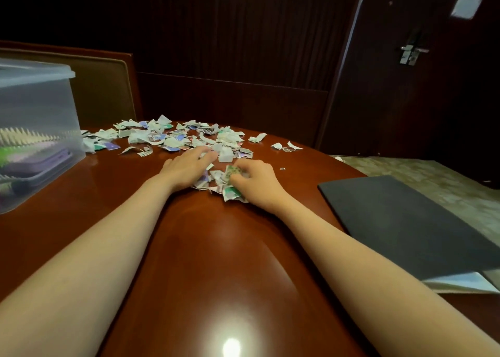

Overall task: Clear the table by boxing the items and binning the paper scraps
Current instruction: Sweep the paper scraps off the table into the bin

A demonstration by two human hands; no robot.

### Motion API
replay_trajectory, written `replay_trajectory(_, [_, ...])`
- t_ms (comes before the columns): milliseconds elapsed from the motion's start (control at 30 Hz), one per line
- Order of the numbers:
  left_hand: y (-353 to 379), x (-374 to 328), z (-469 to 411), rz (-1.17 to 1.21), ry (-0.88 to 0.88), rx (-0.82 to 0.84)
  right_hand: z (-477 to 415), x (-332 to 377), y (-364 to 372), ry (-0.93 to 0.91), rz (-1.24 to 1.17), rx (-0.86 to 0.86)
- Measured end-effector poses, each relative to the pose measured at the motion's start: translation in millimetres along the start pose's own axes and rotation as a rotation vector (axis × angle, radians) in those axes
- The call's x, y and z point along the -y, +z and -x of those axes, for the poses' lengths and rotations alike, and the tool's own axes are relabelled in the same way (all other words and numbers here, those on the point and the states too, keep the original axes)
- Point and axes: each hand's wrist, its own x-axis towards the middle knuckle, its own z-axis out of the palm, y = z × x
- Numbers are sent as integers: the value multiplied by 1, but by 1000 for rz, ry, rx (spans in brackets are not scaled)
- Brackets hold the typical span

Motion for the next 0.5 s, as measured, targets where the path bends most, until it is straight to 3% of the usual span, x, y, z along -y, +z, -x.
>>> replay_trajectory(133, [-5,-9,17,164,66,100,2,-5,-9,226,-313,-244])
replay_trajectory(267, [1,-31,44,53,173,235,5,-13,-15,380,-507,-449])
replay_trajectory(500, [14,-69,81,-166,276,237,17,-3,-26,601,-1019,-494])
